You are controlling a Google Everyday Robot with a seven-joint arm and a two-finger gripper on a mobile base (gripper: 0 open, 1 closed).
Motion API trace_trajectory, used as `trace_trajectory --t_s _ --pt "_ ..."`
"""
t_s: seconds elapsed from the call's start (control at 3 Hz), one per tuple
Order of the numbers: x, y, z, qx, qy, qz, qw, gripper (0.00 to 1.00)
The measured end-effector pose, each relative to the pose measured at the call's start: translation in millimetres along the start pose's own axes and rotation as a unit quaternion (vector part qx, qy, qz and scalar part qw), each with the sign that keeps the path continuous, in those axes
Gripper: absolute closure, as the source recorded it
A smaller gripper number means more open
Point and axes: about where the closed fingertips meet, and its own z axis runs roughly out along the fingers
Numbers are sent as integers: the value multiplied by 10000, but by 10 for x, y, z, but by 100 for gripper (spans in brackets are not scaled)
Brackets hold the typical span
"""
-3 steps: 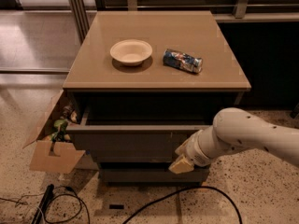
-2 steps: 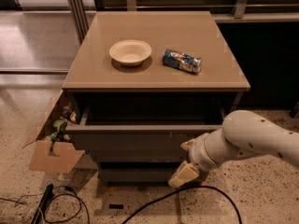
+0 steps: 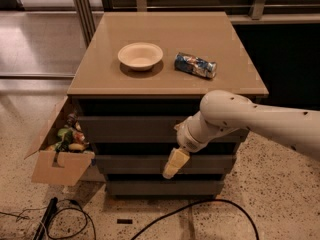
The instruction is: Close top drawer
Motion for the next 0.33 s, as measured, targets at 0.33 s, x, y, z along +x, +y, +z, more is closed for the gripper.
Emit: trace_trajectory --t_s 0.33 --pt "0 0 0 0 0 0 10000 0"
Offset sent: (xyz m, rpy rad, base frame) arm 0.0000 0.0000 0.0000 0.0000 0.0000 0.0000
